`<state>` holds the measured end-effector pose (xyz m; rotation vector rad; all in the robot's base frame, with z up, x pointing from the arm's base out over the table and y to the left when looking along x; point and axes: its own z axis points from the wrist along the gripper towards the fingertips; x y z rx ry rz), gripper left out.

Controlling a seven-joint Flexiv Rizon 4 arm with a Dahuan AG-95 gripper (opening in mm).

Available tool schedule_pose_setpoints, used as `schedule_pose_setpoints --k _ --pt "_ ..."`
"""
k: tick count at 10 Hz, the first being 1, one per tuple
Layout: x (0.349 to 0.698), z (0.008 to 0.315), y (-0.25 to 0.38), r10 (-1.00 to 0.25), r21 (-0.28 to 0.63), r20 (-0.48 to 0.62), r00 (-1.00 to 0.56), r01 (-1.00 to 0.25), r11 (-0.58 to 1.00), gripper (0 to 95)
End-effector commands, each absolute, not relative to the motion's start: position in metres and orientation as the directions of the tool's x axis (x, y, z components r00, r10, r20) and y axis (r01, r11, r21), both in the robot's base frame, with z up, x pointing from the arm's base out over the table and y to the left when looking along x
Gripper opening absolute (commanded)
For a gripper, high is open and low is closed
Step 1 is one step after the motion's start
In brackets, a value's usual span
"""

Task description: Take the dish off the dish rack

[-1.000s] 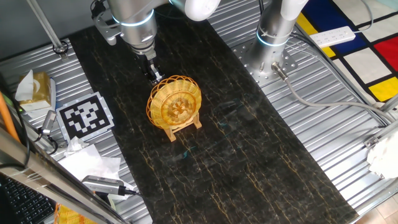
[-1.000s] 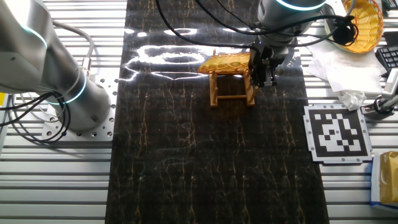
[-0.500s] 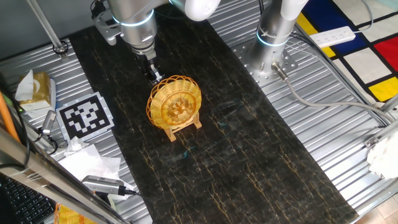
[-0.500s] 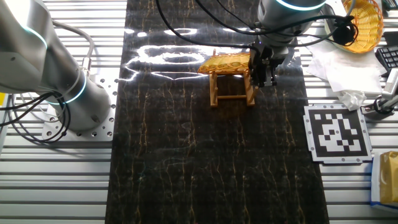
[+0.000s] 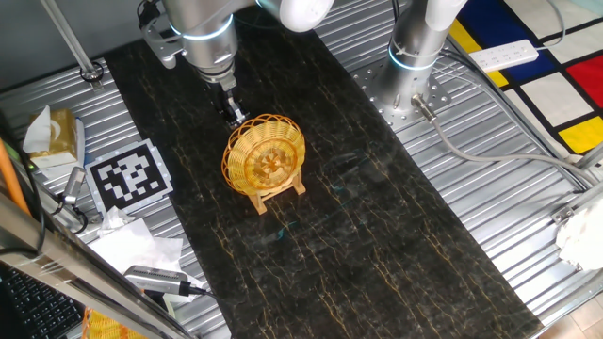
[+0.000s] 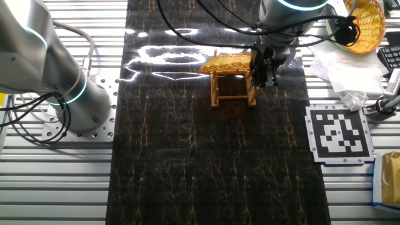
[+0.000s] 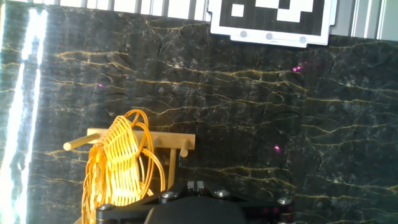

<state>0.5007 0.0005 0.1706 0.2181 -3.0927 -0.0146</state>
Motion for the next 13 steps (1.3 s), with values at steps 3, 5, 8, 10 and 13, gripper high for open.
schedule_pose_setpoints --k 3,5,8,10,13 --pt "0.5009 0.1707 0.0007 -0.130 0.013 0.039 -0.991 -0.130 0.991 0.0" --pt "0.5012 0.1704 0.0010 -0.128 0.013 0.038 -0.991 -0.128 0.992 0.0" --pt "0.5012 0.1704 0.0010 -0.113 0.013 0.036 -0.993 -0.112 0.994 0.0" --pt "0.5000 0.1720 0.0007 -0.113 0.008 0.041 -0.993 -0.113 0.994 0.0" --pt "0.5000 0.1720 0.0007 -0.126 0.008 0.036 -0.991 -0.126 0.992 0.0"
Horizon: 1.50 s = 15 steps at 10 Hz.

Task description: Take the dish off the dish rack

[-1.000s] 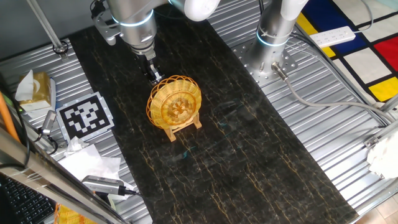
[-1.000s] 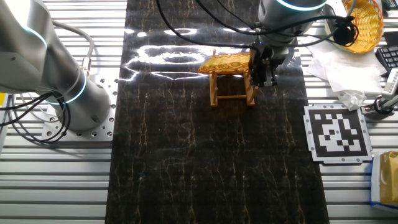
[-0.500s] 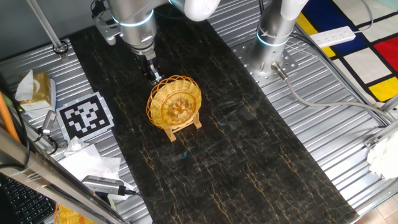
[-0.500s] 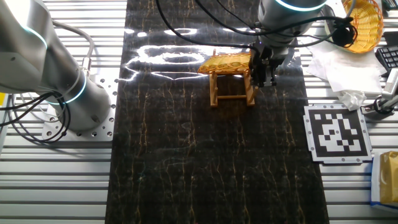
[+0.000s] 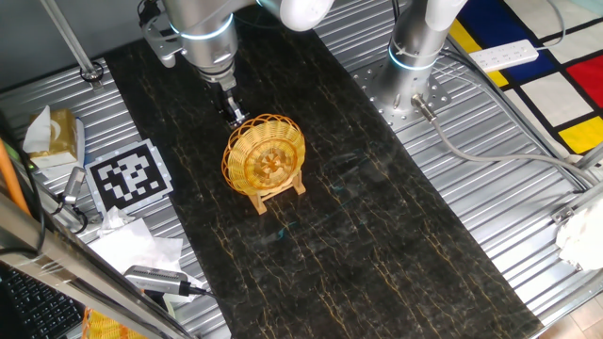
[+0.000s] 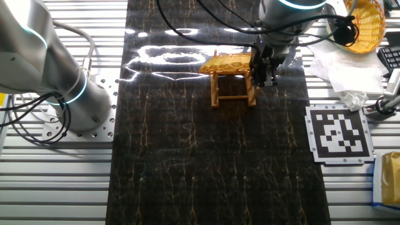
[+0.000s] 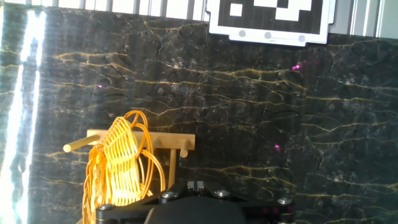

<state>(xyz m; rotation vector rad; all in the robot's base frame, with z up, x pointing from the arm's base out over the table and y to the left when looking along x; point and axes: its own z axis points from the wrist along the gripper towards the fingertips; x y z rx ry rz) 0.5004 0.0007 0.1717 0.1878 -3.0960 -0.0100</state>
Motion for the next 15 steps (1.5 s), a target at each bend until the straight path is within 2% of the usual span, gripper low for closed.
schedule_pose_setpoints --k 1,9,15 --pt "0.500 0.172 0.001 -0.126 0.007 0.033 -0.991 -0.126 0.992 0.0" --pt "0.499 0.175 -0.005 -0.151 0.004 0.025 -0.988 -0.150 0.989 0.0" --pt "0.494 0.187 -0.030 -0.214 -0.009 0.050 -0.975 -0.215 0.977 0.0"
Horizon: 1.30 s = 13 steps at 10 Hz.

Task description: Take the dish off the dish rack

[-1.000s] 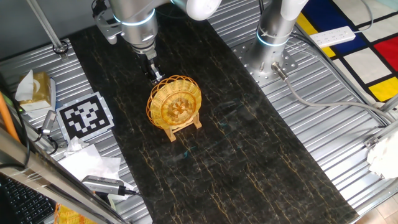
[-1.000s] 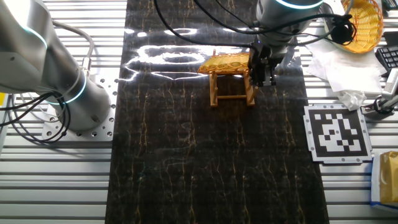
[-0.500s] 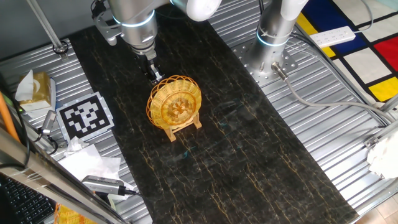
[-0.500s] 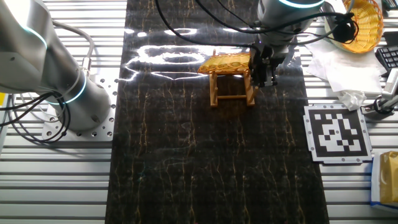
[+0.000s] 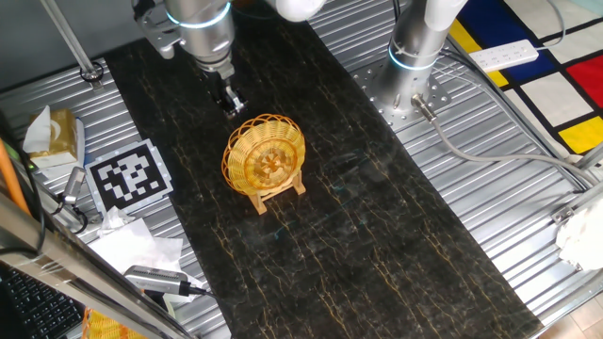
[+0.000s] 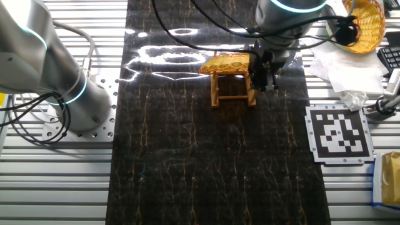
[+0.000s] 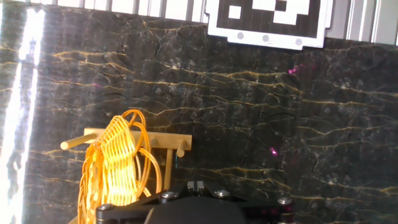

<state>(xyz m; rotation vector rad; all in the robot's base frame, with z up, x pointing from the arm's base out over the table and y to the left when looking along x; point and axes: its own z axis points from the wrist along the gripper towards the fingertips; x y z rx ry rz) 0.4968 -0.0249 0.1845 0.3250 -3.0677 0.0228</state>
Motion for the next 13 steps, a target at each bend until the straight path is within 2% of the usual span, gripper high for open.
schedule_pose_setpoints --k 1,10,11,13 --pt "0.493 0.189 -0.033 -0.223 -0.009 0.052 -0.973 -0.224 0.975 0.0" --pt "0.487 0.196 -0.046 -0.178 0.027 0.028 -0.984 -0.177 0.984 0.0" --pt "0.486 0.198 -0.049 -0.157 0.054 0.026 -0.987 -0.155 0.986 0.0" --pt "0.485 0.199 -0.050 -0.070 0.198 0.018 -0.997 -0.065 0.978 0.0"
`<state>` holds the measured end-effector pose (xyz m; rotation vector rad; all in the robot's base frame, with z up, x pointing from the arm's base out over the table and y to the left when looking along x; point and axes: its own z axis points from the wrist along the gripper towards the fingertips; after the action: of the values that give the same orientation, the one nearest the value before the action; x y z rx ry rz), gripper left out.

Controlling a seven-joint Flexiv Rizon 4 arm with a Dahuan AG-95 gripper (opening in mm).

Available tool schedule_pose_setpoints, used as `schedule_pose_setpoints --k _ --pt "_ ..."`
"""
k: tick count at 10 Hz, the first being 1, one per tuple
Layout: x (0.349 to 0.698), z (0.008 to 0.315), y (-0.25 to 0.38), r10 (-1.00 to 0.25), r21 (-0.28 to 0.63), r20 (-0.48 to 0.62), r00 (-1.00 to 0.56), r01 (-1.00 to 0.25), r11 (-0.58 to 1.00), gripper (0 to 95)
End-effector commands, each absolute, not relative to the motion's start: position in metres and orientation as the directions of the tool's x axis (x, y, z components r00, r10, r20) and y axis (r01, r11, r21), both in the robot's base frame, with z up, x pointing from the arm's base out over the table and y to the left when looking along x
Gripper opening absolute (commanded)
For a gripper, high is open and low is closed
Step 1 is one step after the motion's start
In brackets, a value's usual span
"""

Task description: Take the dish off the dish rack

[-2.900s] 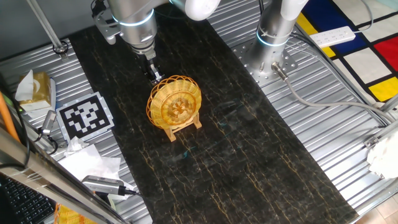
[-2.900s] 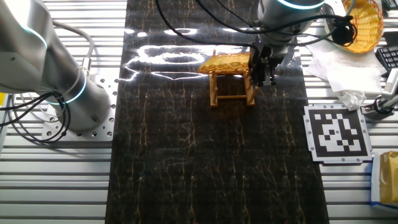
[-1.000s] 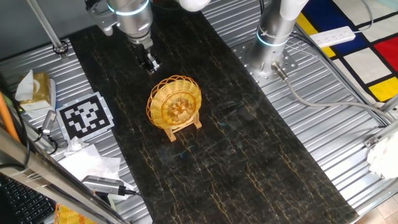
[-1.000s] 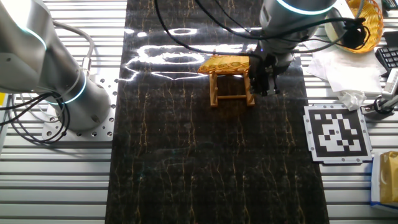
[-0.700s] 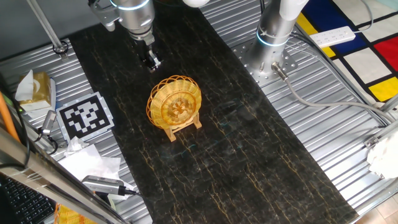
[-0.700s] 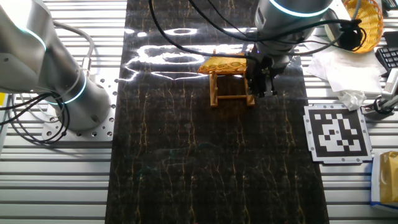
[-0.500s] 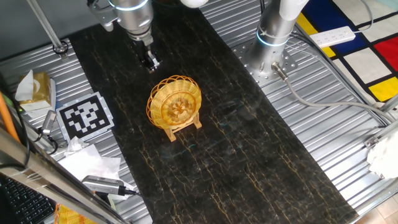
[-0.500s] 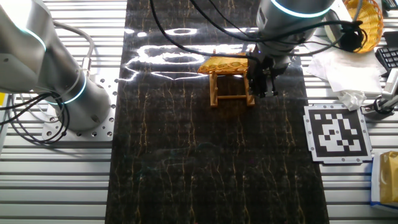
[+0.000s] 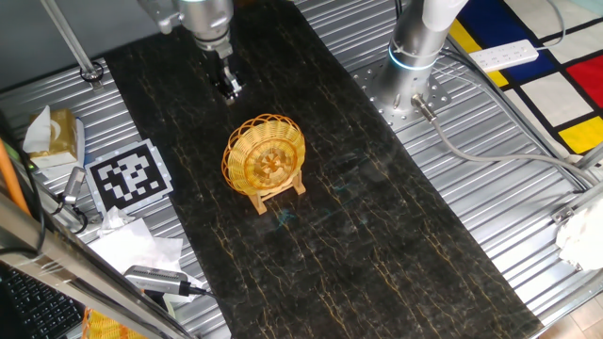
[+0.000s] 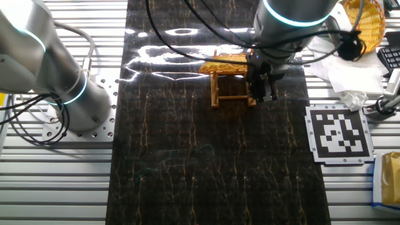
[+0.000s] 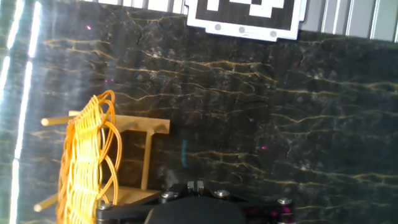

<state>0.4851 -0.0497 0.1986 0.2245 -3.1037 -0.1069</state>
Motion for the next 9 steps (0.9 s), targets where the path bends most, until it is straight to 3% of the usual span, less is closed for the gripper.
schedule_pose_setpoints --k 1,6,8,9 --pt "0.4854 0.1992 -0.0505 -0.058 0.201 0.019 -0.998 -0.053 0.978 0.0" --pt "0.4850 0.1999 -0.0508 -0.028 0.206 0.017 -0.999 -0.023 0.978 0.0" --pt "0.4848 0.2004 -0.0506 -0.013 0.296 0.004 -1.000 -0.011 0.955 0.0" --pt "0.4848 0.2005 -0.0505 -0.003 0.318 -0.004 -1.000 -0.004 0.948 19.0"
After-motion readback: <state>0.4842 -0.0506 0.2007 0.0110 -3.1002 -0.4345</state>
